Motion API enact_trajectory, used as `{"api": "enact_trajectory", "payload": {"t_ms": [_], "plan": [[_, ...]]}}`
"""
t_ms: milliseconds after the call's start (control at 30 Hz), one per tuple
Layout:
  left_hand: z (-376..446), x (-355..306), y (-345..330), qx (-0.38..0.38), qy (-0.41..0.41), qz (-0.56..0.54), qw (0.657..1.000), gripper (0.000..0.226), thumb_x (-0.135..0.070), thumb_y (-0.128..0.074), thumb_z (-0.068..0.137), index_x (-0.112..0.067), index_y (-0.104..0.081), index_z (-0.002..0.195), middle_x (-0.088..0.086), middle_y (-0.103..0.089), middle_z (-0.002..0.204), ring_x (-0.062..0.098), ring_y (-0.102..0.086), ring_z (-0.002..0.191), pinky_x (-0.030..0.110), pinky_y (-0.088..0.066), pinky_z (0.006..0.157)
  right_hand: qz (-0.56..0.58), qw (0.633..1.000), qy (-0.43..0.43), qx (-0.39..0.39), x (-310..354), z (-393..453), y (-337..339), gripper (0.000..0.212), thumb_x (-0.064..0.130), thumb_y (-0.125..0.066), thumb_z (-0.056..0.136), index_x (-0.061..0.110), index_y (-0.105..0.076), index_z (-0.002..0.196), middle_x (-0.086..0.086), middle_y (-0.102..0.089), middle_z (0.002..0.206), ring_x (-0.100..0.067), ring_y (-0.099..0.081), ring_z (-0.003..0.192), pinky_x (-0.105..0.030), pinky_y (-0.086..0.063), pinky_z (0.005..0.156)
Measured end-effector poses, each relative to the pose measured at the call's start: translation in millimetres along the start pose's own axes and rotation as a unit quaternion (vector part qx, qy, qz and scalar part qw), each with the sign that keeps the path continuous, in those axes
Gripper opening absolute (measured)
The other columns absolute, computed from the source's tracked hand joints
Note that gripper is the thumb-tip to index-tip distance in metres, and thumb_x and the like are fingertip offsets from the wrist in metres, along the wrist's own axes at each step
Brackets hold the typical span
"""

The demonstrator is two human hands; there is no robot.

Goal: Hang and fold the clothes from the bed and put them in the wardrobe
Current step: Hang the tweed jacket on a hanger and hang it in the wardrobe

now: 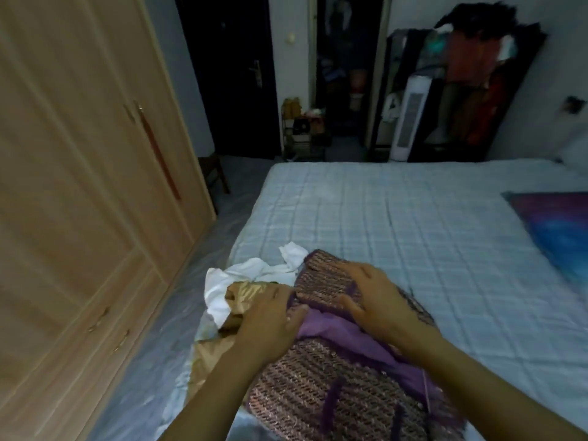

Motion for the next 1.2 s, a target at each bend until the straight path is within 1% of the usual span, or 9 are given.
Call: {"api": "enact_trajectory", "payload": {"t_ms": [100, 233, 333, 433, 567, 667, 833, 1000, 1200], "plan": [[30, -12, -9, 0.037, -0.057, 0.009, 0.998, 0.061, -0.071, -0.026, 0.085, -0.028, -0.051, 0.121, -0.003, -0.054, 0.122, 0.018, -0.050, 0.113, 0.040, -0.043, 0.095, -0.028, 0.997, -0.065, -0.034, -15, -10, 14, 0.063, 0.050, -0.054, 0.088, 0.023, -0.044, 0.144, -0.004, -0.049, 0.139, -0.027, -0.044, 0.128, -0.038, -0.039, 0.105], [56, -28, -11, 0.051, -0.117, -0.014, 0.992, 0.062, -0.068, -0.030, 0.086, -0.027, -0.048, 0.130, -0.005, -0.050, 0.132, 0.019, -0.049, 0.120, 0.043, -0.044, 0.098, -0.055, 0.987, -0.139, -0.057, -32, -25, 26, 0.072, 0.064, -0.039, 0.086, 0.026, -0.037, 0.148, -0.001, -0.040, 0.148, -0.022, -0.036, 0.137, -0.043, -0.037, 0.109], [70, -41, -26, 0.072, -0.149, -0.009, 0.986, 0.074, -0.072, -0.024, 0.081, -0.025, -0.048, 0.132, -0.002, -0.049, 0.135, 0.022, -0.048, 0.123, 0.043, -0.042, 0.101, -0.064, 0.978, -0.180, -0.081, -43, -46, 31, 0.063, 0.053, -0.052, 0.094, 0.025, -0.037, 0.149, -0.001, -0.040, 0.149, -0.021, -0.035, 0.137, -0.043, -0.036, 0.110], [70, -67, -55, 0.110, -0.193, 0.016, 0.975, 0.080, -0.074, -0.020, 0.080, -0.023, -0.048, 0.134, 0.000, -0.049, 0.136, 0.023, -0.048, 0.124, 0.044, -0.043, 0.102, -0.072, 0.970, -0.215, -0.091, -57, -74, 36, 0.060, 0.048, -0.055, 0.095, 0.025, -0.037, 0.148, -0.001, -0.039, 0.149, -0.024, -0.035, 0.137, -0.045, -0.037, 0.108], [59, -105, -88, 0.147, -0.244, 0.049, 0.957, 0.062, -0.062, -0.038, 0.095, -0.021, -0.043, 0.140, 0.002, -0.045, 0.143, 0.025, -0.045, 0.127, 0.045, -0.042, 0.104, -0.051, 0.956, -0.265, -0.116, -84, -117, 48, 0.067, 0.058, -0.049, 0.091, 0.023, -0.039, 0.148, -0.005, -0.042, 0.148, -0.026, -0.036, 0.137, -0.049, -0.038, 0.108], [50, -136, -108, 0.163, -0.280, 0.073, 0.943, 0.060, -0.061, -0.038, 0.096, -0.022, -0.043, 0.141, 0.001, -0.044, 0.144, 0.024, -0.044, 0.129, 0.046, -0.042, 0.104, -0.026, 0.944, -0.299, -0.135, -112, -156, 57, 0.067, 0.058, -0.050, 0.092, 0.023, -0.037, 0.149, -0.004, -0.040, 0.150, -0.026, -0.035, 0.138, -0.050, -0.037, 0.109], [42, -172, -142, 0.185, -0.284, 0.094, 0.936, 0.051, -0.061, -0.038, 0.096, -0.028, -0.046, 0.134, -0.004, -0.046, 0.142, 0.021, -0.046, 0.125, 0.046, -0.044, 0.101, 0.013, 0.924, -0.346, -0.166, -163, -215, 67, 0.062, 0.046, -0.058, 0.095, 0.024, -0.036, 0.148, -0.003, -0.040, 0.150, -0.025, -0.036, 0.137, -0.046, -0.035, 0.111], [32, -194, -186, 0.227, -0.283, 0.147, 0.920, 0.055, -0.059, -0.037, 0.098, -0.026, -0.041, 0.142, -0.001, -0.041, 0.148, 0.023, -0.042, 0.131, 0.047, -0.042, 0.104, 0.028, 0.920, -0.366, -0.136, -207, -242, 43, 0.061, 0.045, -0.058, 0.095, 0.021, -0.038, 0.147, -0.004, -0.042, 0.149, -0.027, -0.039, 0.135, -0.049, -0.037, 0.109], [44, -188, -231, 0.273, -0.312, 0.195, 0.889, 0.055, -0.058, -0.038, 0.099, -0.025, -0.039, 0.143, 0.000, -0.040, 0.148, 0.024, -0.041, 0.132, 0.046, -0.040, 0.104, 0.060, 0.905, -0.404, -0.119, -241, -250, -4, 0.059, 0.043, -0.060, 0.094, 0.022, -0.041, 0.145, -0.004, -0.044, 0.146, -0.026, -0.042, 0.133, -0.047, -0.039, 0.107]]}}
Point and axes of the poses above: each hand's wrist, its own z-axis towards the middle knuckle, its own y-axis out of the back of the hand, x = y × z, the point moved 10 cm from there along z, towards the middle knuckle
